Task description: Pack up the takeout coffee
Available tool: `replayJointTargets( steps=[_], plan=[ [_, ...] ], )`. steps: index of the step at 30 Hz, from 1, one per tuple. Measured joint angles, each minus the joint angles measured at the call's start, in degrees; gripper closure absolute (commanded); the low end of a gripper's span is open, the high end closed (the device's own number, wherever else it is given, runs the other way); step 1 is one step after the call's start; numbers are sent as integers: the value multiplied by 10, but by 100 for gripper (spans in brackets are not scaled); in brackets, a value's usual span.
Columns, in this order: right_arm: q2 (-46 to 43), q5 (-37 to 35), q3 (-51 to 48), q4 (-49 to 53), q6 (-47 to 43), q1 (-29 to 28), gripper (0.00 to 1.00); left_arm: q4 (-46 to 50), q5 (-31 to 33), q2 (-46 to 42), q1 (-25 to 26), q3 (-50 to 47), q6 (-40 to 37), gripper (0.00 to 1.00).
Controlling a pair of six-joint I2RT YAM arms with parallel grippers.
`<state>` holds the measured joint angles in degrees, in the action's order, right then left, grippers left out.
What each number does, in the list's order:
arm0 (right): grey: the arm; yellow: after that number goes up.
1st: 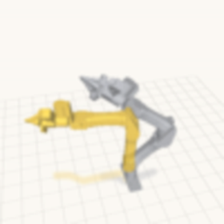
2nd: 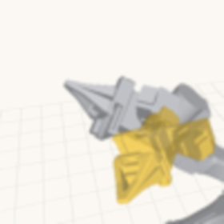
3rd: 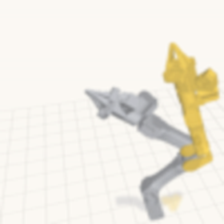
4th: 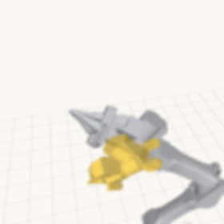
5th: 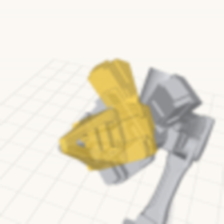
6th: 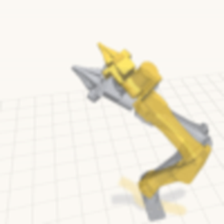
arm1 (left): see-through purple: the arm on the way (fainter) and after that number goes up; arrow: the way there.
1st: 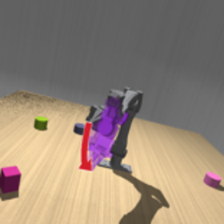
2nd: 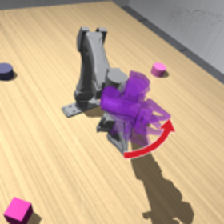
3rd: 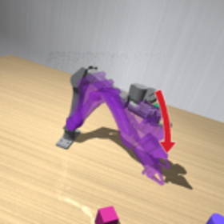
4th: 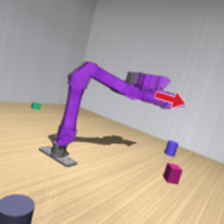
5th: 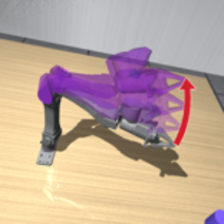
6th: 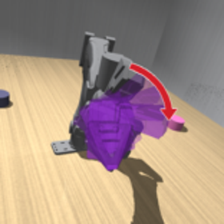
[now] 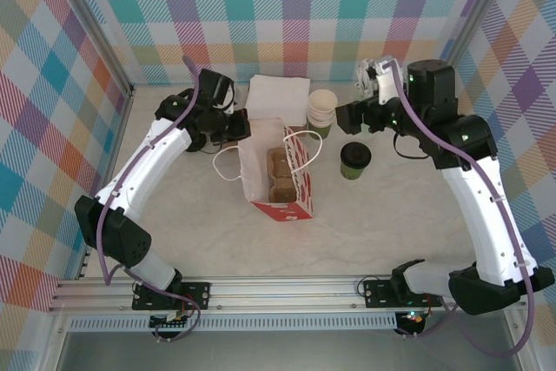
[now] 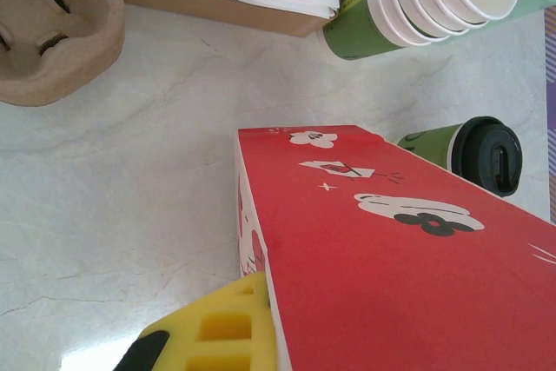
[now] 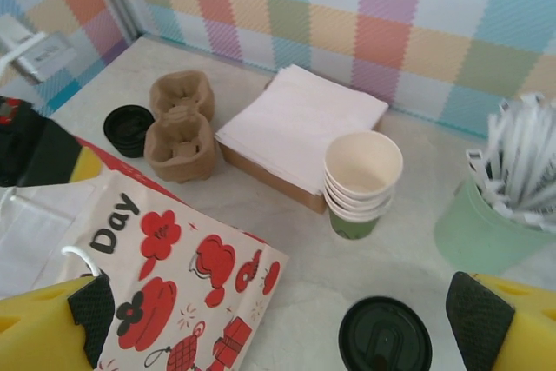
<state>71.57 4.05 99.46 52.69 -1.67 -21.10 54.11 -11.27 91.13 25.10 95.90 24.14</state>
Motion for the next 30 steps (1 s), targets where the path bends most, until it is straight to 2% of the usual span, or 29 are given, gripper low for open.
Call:
replayJointTargets(
  steps=[10,13,16,19,25,30],
  plan=[
    [-14,-18,-71,21,48,73,0,6,0,3,0,19,0,100],
    [-17,-27,-87,24,51,82,0,10,-2,3,0,22,1,83],
    [-18,-32,-101,26,52,87,0,13,-2,3,0,23,2,73],
    [-18,-37,-114,28,53,88,0,16,0,3,0,23,0,67],
    [-18,-51,-120,35,51,90,0,35,16,3,0,36,-13,49],
    [-18,-62,-120,42,42,91,0,64,24,3,0,75,-48,41]
  ],
)
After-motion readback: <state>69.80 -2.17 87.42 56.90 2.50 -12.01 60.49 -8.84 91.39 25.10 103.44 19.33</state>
